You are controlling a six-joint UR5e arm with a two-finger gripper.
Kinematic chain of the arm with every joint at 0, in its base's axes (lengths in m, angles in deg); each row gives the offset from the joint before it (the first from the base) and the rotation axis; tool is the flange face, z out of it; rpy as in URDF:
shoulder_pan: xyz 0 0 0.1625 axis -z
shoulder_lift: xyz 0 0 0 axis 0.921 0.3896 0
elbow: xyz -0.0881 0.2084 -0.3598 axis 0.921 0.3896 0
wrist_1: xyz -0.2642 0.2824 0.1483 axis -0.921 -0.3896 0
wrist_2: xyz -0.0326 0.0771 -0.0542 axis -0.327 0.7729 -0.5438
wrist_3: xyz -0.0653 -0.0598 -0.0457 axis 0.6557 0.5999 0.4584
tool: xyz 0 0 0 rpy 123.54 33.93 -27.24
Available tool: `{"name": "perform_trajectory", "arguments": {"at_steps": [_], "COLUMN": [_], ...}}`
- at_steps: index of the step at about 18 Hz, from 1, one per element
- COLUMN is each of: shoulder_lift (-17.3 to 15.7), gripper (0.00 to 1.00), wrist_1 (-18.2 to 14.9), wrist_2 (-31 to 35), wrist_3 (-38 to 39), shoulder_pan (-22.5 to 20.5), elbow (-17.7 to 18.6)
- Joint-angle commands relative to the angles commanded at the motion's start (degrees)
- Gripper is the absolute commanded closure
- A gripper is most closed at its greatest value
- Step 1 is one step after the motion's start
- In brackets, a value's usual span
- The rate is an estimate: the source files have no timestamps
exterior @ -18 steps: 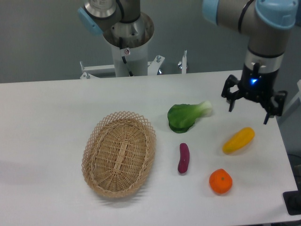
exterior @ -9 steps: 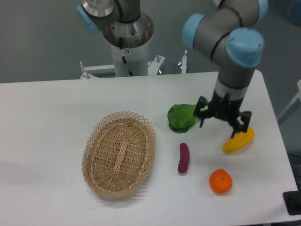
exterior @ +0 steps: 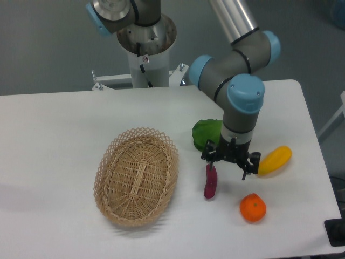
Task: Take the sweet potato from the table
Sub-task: 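Lower the gripper around the sweet potato and close on it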
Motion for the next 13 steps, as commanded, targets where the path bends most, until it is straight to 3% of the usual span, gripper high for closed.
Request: {"name": "perform_trajectory", "arguments": {"at_steps": [13], "shoulder_lift": [3.43], "gripper": [0.00], "wrist_1": [2.56], "wrist_2": [4.30], "wrist_3": [1.32], "shoulder_pan": [3.08], "elbow": [1.93]}}
